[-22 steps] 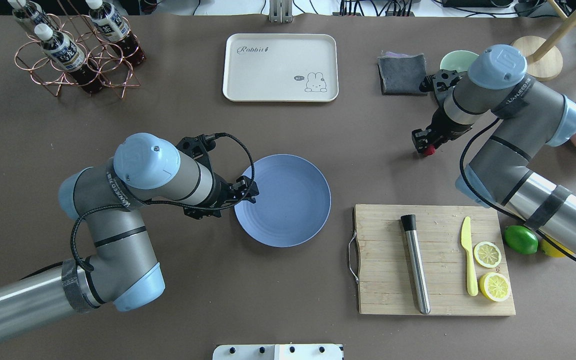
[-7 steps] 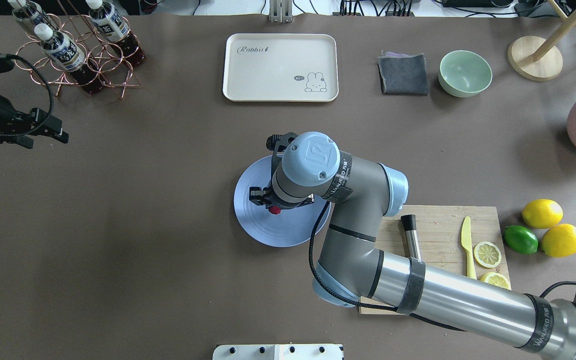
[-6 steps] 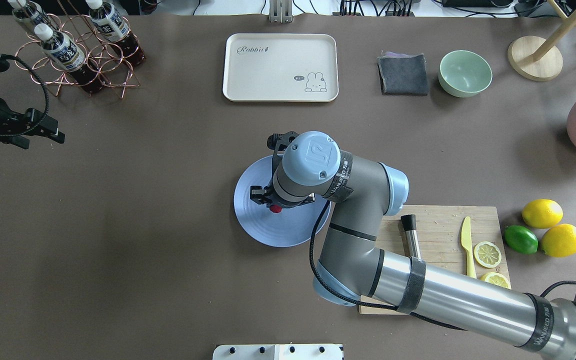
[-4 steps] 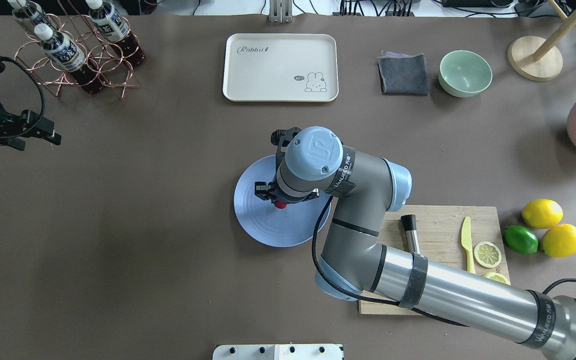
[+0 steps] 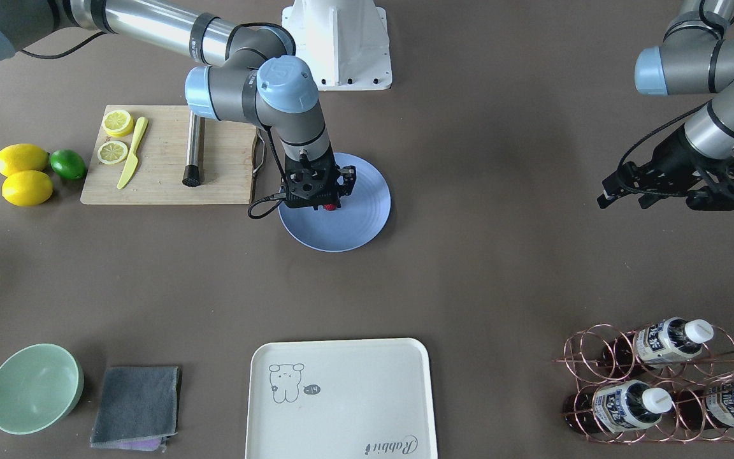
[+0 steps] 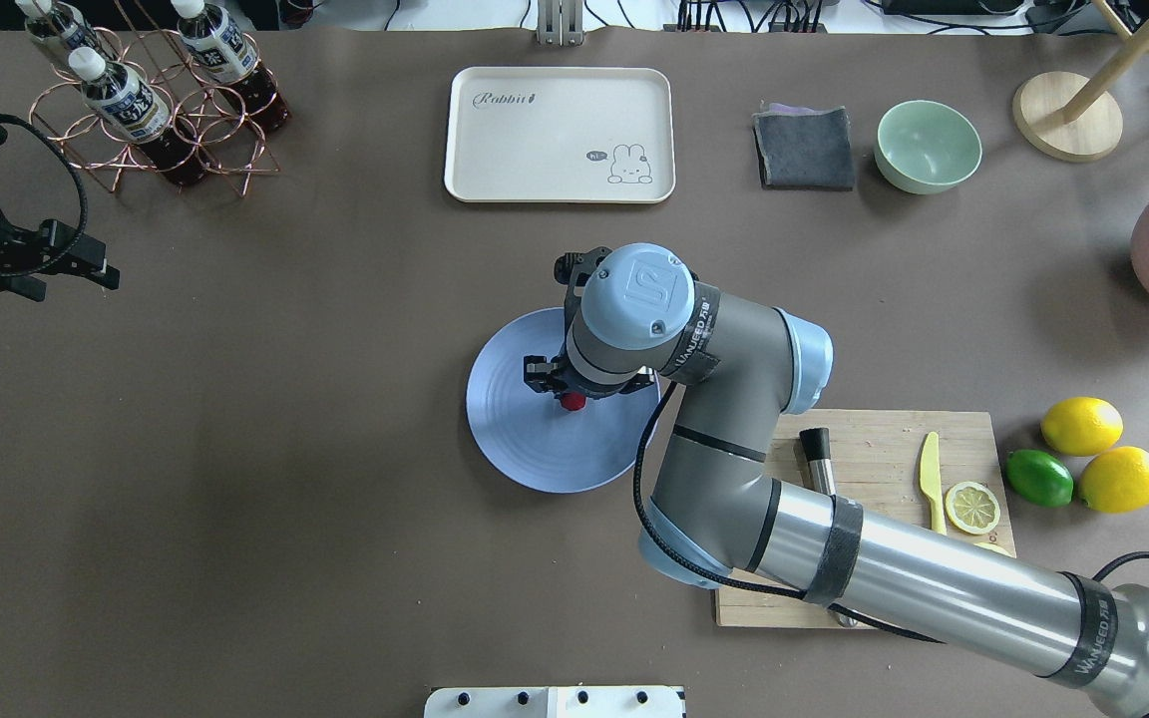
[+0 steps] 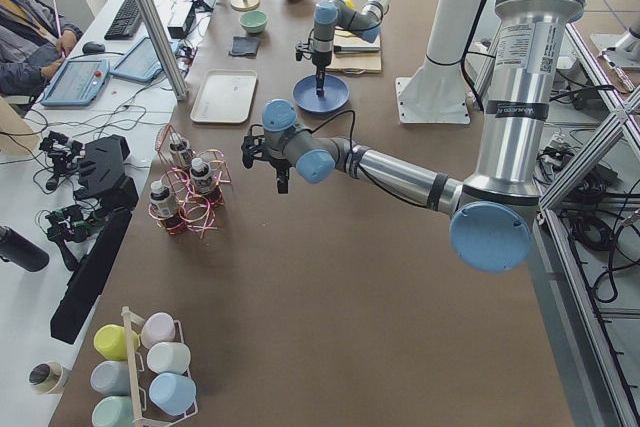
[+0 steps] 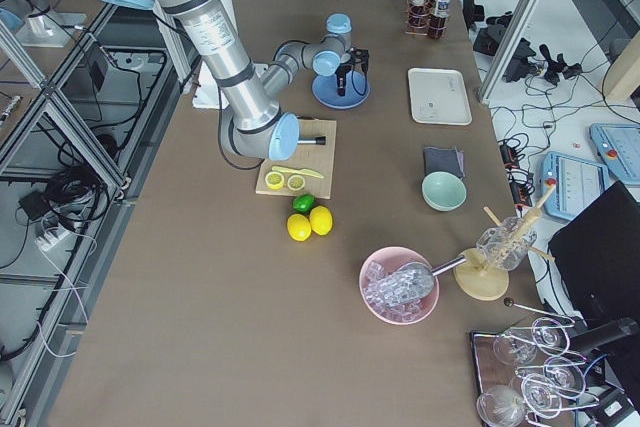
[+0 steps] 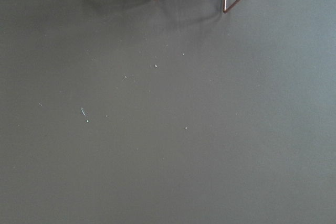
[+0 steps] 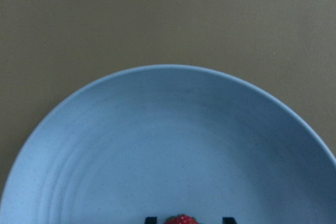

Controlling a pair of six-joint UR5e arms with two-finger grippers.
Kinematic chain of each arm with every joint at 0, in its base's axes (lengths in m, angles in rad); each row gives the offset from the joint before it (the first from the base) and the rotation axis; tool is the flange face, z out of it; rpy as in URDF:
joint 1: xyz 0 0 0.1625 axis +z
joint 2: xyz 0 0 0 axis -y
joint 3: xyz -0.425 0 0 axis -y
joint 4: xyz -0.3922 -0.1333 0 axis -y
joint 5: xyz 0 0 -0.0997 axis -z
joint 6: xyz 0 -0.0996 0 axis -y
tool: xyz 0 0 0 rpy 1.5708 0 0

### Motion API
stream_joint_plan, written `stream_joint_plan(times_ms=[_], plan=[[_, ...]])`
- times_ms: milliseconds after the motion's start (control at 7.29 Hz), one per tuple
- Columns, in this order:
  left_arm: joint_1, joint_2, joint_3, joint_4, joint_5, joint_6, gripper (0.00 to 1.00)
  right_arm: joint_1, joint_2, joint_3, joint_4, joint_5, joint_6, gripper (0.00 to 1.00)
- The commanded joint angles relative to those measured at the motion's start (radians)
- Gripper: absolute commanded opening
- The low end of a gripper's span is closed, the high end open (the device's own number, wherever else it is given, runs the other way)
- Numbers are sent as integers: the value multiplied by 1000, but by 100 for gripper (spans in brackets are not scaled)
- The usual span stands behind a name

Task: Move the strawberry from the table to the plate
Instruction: 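Open the right gripper to release the strawberry onto the plate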

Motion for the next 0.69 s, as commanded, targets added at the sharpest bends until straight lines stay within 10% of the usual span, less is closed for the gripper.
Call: stream_joint_plan(times_ms=[0,548], plan=[[-5,-4,5,4,2,-5,95,103,-60,86,-9,94,-44,100],[-223,-4,-117,179,-121,155,95,483,-364,343,-202,381,-590,100]])
